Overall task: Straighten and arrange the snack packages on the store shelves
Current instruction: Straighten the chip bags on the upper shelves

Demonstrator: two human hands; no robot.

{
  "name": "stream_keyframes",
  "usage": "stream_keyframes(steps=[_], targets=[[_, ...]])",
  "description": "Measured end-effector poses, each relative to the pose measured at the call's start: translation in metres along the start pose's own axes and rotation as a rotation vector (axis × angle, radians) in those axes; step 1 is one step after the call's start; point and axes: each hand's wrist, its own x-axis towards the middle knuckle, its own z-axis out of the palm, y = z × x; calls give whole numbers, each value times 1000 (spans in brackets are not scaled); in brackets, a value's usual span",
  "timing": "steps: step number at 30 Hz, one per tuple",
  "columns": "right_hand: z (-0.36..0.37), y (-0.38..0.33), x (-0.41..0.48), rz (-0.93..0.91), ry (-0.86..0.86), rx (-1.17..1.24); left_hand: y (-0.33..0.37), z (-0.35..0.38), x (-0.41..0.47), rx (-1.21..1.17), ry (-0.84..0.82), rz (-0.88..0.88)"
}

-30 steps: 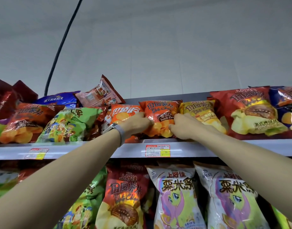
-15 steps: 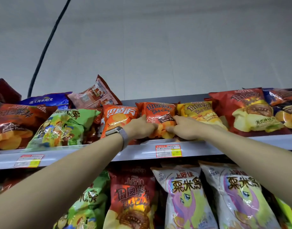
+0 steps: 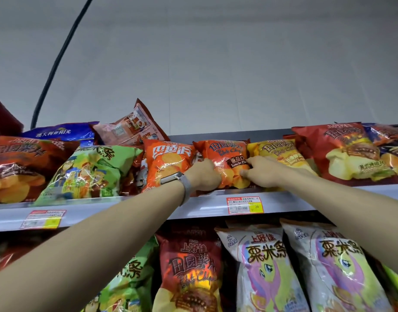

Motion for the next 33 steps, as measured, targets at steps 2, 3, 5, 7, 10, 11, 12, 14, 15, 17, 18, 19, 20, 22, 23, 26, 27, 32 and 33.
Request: stream_keyframes(steps=[2,3,5,7,10,11,12,14,15,17,18,19,20,22,23,26,27,32,33], targets=[[-1,-4,-1,14,-7,-31,-2,1,-3,14,14,14],[-2,-6,-3,22,-2,-39,-2,0,-6,22,15,23],[-4,-11,-7,34,33,-38,1,-5,-13,50,26,36],[-9,-19,-15,26,115,-66,1,-12,-21,76,58,67],[-16,-38,-28,-53,283,-208,-4,-23,-34,85,70,111],[-18,-48,-32,-96,318,-241,-7,-27,-39,95,77,129],[-19,-59,-36,-142,338,-262,-10,-33,-46,111,95,147],[-18,-84,-41,-235,345,-264,-18,-47,-61,176,151,171],[-16,-96,-42,-266,330,-245,-24,-55,-68,211,175,170],[-9,-121,-42,-291,268,-204,-42,-74,-81,256,183,126],[-5,-134,-42,-305,238,-189,-52,-84,-88,280,177,100],[-1,-148,-42,-325,216,-173,-63,-93,-96,303,177,85],[3,-163,-43,-345,204,-148,-76,-102,-104,323,180,67],[13,-192,-41,-377,195,-77,-100,-119,-122,358,191,10],[17,-207,-41,-393,190,-38,-114,-129,-132,369,202,-28],[31,-251,-37,-424,140,110,-158,-162,-160,390,251,-150],[35,-265,-35,-419,113,158,-171,-173,-168,401,273,-178],[56,-306,-27,-362,-43,251,-225,-215,-197,382,462,-288],[59,-310,-26,-333,-109,238,-238,-222,-198,366,491,-303]])
